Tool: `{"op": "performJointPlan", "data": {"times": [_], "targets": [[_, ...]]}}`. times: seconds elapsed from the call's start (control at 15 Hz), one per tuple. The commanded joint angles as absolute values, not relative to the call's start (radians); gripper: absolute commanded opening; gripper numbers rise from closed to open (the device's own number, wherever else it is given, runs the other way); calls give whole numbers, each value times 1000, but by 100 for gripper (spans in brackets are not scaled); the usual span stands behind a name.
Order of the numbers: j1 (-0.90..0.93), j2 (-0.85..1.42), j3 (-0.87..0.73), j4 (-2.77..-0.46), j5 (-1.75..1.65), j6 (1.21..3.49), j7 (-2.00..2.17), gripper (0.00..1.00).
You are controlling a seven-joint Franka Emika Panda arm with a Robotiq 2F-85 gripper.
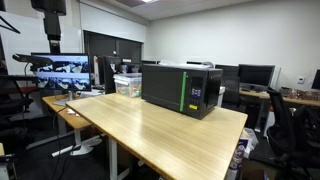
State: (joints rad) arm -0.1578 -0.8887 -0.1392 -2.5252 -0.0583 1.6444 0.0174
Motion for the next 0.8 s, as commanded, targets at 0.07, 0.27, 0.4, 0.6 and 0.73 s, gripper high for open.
{"op": "performJointPlan", "data": {"times": [0.07, 0.27, 0.4, 0.6, 0.73], "targets": [[-143, -873, -173, -2483, -89, 1657, -73, 100], [-133, -844, -191, -2403, -152, 1674, -157, 100], [-120, -822, -199, -2339, -194, 1685, -207, 100], [-96, -783, -186, -2231, -292, 1715, -285, 100], [-78, -755, -156, -2154, -352, 1686, -319, 100]]}}
